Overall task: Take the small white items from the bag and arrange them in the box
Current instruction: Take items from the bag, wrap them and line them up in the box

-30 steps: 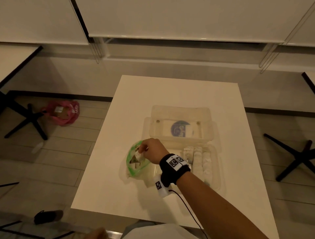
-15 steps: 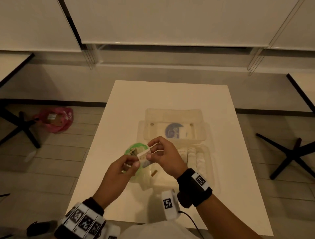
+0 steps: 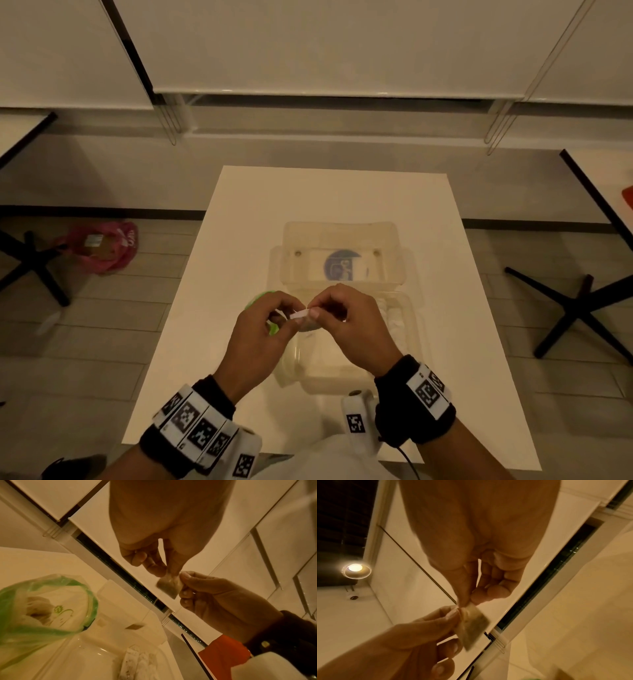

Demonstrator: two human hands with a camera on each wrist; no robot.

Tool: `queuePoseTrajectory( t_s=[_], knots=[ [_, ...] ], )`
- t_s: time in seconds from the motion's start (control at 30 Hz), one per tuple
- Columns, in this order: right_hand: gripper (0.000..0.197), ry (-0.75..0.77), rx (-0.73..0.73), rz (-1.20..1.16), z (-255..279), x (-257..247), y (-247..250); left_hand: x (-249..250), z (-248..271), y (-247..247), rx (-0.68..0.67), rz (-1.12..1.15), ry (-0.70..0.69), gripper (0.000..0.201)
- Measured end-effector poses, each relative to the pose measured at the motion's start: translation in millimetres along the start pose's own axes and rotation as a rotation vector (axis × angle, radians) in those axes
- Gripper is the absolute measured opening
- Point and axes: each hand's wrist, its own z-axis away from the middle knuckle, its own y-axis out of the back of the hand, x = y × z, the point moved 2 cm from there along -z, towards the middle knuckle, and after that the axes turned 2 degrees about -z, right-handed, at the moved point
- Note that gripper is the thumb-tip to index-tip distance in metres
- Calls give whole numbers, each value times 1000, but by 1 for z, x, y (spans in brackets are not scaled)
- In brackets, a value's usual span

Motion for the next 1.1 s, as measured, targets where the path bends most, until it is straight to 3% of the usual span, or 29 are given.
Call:
queuePoseTrajectory(
  t_s=[0.1,0.23,0.37,0.73,0.9,1.1],
  knots=[
    [9,8,4,-26,2,-4,3,3,-3,-3,35,-2,2,7],
    [30,31,-6,-2,2,-6,10,8,-10,-5,23,75,69,13],
    [8,15,65,-48,0,-4,14,15,-13,-8,-40,113,84,14],
    [11,3,153,-135,3,-3,21,15,-14,-8,-60,69,117,9],
    [8,-20,111,-162,2,-5,21,20,-16,-8,-16,164,94,9],
    [8,-1,119,-175,4,-9,22,17,-16,-8,-44,54,75,13]
  ],
)
